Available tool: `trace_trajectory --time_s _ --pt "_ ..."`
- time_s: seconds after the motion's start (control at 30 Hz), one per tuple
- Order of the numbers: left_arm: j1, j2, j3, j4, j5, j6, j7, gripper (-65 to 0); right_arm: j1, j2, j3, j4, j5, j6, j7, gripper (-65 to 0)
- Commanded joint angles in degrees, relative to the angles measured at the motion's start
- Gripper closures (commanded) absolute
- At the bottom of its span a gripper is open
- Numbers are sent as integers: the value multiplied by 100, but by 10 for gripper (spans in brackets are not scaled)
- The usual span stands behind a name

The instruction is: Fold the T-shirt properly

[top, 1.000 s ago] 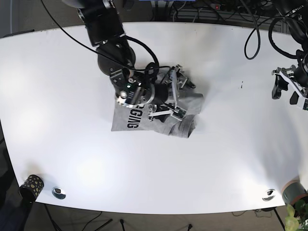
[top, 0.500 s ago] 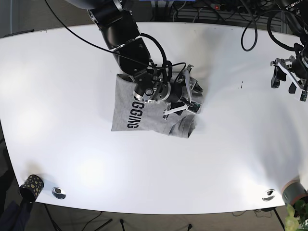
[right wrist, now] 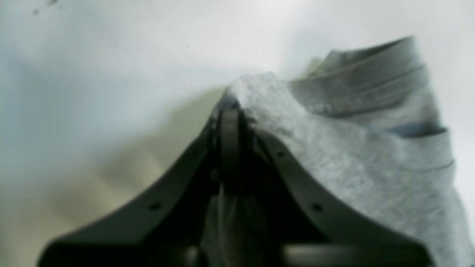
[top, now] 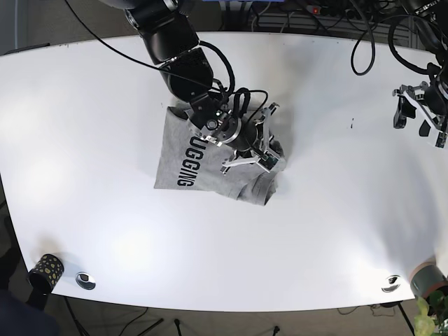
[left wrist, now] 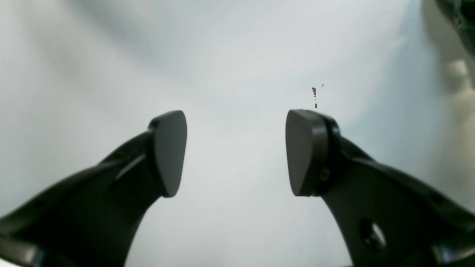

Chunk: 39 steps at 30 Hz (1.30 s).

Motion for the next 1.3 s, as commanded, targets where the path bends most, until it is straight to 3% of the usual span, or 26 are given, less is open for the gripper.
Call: trace_trajectory --time_s 0.0,0.1,0.2,0.5,0.9,1.03,1.13,1.2,1.27 --pt "-31 -120 -28 68 -97 -6 -92 -385 -3 -63 -5 631 77 21 -118 0" --pt "-40 -120 -28 68 -97 -6 -92 -385 -170 -54 -5 1273 77 109 -558 0" --pt "-49 -111 -28 68 -97 -6 -92 -385 -408 16 4 1888 77 425 -918 0" --pt "-49 29 -19 68 -80 -6 -92 -385 -1111 25 -5 2943 77 997 -1569 0" --pt "-260 29 -10 103 -97 -6 -92 -385 -1542 43 4 2653 77 1049 -1586 0" --pt "-453 38 60 103 -97 -6 -92 -385 -1551 324 4 2415 77 1049 -1577 0" --pt "-602 38 342 103 -89 -6 -92 -385 -1568 368 4 2222 86 1049 -1577 0" --pt "-682 38 482 103 -89 -6 -92 -385 -1568 368 4 2116 86 1049 -1569 -51" --pt "-770 38 667 103 -89 -1 -92 -385 -1577 368 4 2108 112 1049 -1569 -144"
